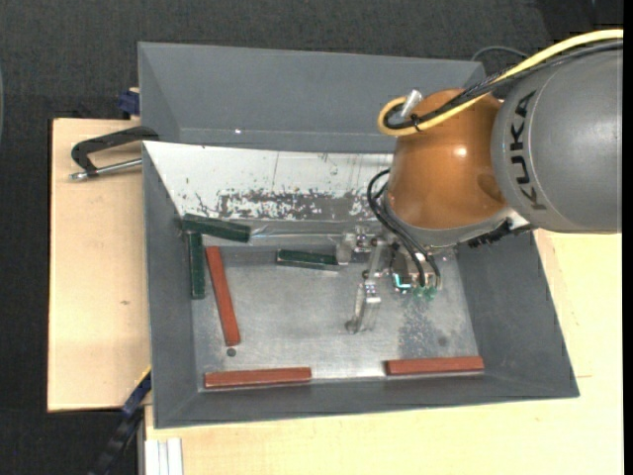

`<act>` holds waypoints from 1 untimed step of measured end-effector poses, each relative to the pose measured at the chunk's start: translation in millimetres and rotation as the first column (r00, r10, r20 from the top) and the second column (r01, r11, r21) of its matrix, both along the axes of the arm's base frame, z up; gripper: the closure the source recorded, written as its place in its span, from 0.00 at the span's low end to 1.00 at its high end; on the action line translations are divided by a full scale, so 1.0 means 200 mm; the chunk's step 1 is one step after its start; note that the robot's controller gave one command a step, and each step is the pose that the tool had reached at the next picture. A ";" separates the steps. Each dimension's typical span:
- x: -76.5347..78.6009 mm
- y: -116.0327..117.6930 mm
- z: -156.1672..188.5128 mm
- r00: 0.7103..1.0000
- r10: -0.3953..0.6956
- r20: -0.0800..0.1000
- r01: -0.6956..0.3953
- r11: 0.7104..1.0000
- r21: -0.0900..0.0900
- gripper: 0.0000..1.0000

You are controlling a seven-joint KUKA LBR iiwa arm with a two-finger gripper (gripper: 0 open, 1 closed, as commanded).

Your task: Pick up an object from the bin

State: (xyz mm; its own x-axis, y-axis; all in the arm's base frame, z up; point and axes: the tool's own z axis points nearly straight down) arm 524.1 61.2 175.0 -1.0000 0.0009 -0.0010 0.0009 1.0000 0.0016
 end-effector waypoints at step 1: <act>0.00 0.00 0.00 1.000 0.000 0.000 0.000 1.000 0.000 0.00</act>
Offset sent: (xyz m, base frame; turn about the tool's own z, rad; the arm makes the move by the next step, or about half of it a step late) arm 0.0000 0.0000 0.0000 0.0000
